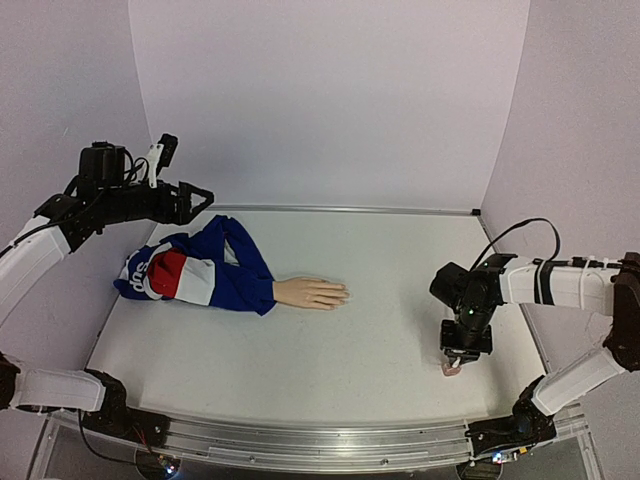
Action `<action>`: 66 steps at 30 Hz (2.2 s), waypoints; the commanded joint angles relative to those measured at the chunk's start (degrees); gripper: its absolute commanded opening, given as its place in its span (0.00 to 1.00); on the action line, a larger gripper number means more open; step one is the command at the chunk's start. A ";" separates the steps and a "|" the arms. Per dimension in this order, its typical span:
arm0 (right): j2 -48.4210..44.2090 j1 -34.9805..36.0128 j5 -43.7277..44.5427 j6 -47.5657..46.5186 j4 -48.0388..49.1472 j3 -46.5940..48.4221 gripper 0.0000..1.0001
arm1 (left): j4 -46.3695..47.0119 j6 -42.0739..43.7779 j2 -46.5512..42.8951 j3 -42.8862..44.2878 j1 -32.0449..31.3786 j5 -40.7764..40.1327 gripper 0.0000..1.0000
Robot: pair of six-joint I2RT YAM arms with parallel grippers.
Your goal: Paint the nails
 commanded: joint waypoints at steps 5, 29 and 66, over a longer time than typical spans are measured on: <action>-1.45 0.63 0.69 -2.27 -3.71 2.79 0.03 | 0.85 0.77 0.97 -0.19 -0.22 1.33 0.99; 13.00 5.55 -14.41 -23.30 30.91 26.22 0.00 | 7.93 -15.52 16.39 3.33 -8.40 16.75 0.98; 24.15 14.38 -41.14 -12.35 43.70 43.98 0.00 | 21.39 35.67 1.17 -19.55 -22.24 11.50 0.80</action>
